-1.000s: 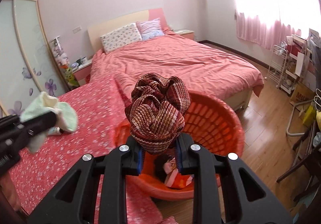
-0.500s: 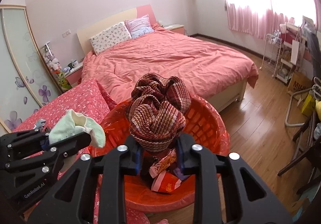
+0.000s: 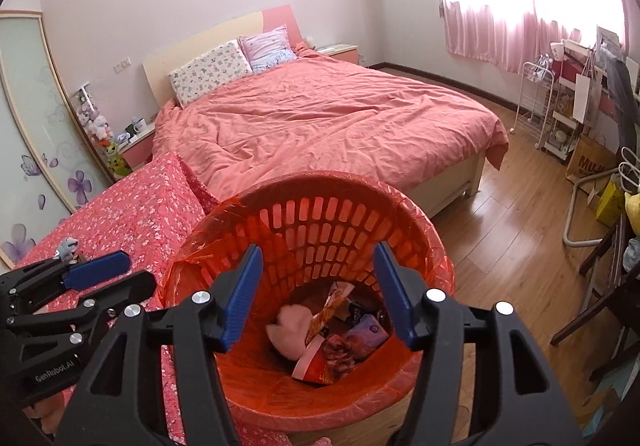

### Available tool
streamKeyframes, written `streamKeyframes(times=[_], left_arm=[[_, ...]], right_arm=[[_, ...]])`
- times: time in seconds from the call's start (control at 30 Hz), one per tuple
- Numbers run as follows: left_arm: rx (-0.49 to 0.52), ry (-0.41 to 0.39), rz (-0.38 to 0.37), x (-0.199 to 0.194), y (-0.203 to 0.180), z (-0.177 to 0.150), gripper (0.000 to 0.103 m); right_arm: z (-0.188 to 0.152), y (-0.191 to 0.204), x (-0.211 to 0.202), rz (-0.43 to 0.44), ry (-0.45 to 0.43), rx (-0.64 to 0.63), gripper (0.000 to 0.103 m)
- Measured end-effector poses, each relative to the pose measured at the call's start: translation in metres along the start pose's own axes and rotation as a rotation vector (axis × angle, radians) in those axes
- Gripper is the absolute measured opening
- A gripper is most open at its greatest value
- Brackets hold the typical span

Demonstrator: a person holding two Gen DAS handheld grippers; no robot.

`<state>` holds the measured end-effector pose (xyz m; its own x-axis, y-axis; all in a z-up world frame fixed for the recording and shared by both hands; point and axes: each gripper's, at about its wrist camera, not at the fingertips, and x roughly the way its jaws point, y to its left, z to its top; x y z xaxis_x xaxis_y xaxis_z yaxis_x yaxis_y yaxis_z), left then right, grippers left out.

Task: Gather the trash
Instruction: 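Carry the towel and scarf over the orange basket and release both, then move both open tools back over the bed items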

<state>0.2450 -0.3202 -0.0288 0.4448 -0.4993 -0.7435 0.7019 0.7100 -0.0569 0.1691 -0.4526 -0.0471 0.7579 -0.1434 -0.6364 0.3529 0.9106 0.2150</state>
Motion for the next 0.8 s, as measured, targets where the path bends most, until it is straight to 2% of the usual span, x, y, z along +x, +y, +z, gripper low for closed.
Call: streamKeyframes(times=[0.13, 0.33, 0.5, 0.67, 0.8], left_arm=[[-0.023, -0.021, 0.053, -0.018, 0.018, -0.011, 0.053], [-0.091, -0.027, 0.196, -0.058, 0.072, -0.047, 0.066], [-0.211, -0.035, 0.351, -0.101, 0.148, -0.094, 0.079], [-0.339, -0.045, 0.540, -0.138, 0.219, -0.138, 0.093], [-0.411, -0.016, 0.596, -0.146, 0.263, -0.161, 0.095]], right_arm=[[0.001, 0.006, -0.008, -0.006, -0.021, -0.020, 0.064], [-0.006, 0.043, -0.015, 0.021, -0.027, -0.096, 0.068], [-0.022, 0.086, -0.014, 0.087, 0.002, -0.160, 0.072], [-0.040, 0.134, -0.004, 0.143, 0.052, -0.224, 0.074], [-0.052, 0.168, 0.008, 0.173, 0.097, -0.263, 0.074]])
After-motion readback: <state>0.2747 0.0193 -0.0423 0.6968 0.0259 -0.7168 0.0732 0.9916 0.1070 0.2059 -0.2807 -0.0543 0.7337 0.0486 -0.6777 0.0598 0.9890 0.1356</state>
